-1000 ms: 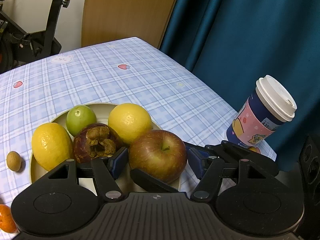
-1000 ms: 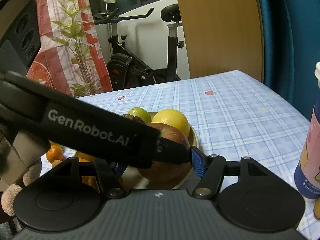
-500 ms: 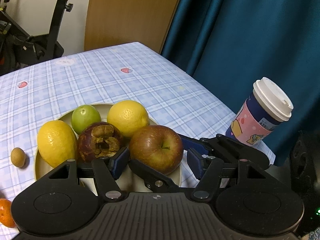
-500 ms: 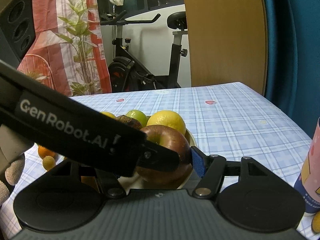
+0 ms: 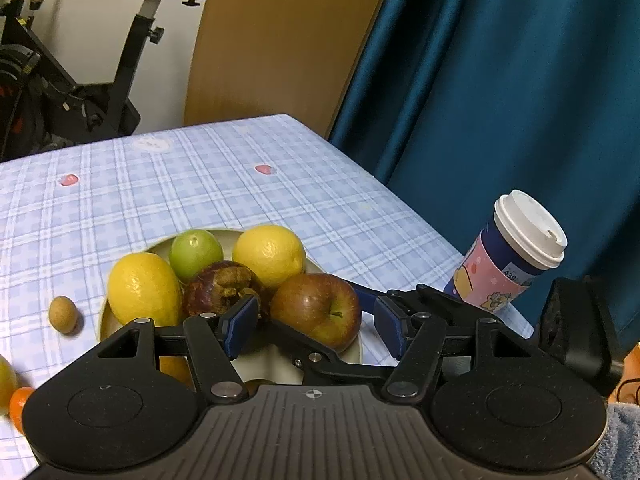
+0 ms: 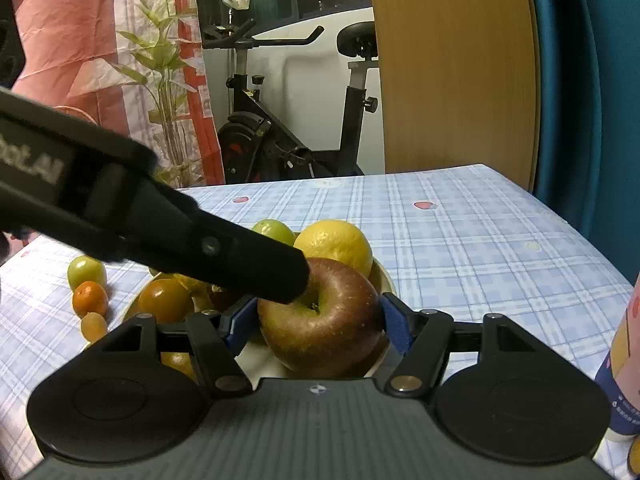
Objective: Organize fruits
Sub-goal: 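Carry the red apple onto the cream plate and open the left gripper, then move the left gripper to the yellow-green round fruit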
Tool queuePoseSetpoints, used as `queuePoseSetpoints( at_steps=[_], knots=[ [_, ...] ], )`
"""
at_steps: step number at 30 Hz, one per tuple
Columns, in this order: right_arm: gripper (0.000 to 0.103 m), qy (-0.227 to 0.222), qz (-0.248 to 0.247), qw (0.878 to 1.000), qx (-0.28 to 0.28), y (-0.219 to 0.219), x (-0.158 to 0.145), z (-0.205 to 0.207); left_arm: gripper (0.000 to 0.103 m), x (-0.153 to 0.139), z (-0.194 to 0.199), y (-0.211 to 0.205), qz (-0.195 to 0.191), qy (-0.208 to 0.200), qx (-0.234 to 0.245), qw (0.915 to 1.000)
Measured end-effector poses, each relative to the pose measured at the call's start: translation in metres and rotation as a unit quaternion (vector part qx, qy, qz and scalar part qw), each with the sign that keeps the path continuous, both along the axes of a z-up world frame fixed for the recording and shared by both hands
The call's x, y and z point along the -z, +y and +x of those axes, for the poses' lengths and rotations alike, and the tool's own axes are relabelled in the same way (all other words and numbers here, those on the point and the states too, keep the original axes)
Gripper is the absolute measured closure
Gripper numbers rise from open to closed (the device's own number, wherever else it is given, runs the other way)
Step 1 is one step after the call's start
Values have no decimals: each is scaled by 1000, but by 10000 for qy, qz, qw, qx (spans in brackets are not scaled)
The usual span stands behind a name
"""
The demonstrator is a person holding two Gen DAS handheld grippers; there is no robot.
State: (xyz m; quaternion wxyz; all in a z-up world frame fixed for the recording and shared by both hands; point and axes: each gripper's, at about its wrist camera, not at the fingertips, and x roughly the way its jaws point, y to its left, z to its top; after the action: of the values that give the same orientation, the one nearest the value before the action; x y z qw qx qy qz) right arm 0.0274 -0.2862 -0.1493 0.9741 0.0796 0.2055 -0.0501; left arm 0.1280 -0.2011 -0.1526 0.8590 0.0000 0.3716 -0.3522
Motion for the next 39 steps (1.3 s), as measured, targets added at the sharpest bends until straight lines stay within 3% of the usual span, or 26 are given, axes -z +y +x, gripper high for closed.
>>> queuePoseSetpoints(
  at_steps=[14,18,22,26,31,39],
  knots=[
    [34,77,-306,9995,77,9,1,-1,36,-5,-5,20,-33,-76,-298,9995],
    [20,0,-451,9989,142,14,0,-4,36,-8,-5,28,-91,-104,-407,9991],
    [18,-19,-446,9989,122,15,0,-6,36,-11,-7,40,-137,-165,-544,9983],
    [17,-82,-556,9983,121,21,1,-9,36,-15,-7,60,-230,-201,-775,9965],
    [15,-220,-302,9993,-28,22,-1,-15,36,-20,-9,92,-170,-337,-1160,9925],
    [14,-497,-304,9982,-122,40,-16,-27,36,-23,-13,160,-262,-379,-1867,9813]
  ],
)
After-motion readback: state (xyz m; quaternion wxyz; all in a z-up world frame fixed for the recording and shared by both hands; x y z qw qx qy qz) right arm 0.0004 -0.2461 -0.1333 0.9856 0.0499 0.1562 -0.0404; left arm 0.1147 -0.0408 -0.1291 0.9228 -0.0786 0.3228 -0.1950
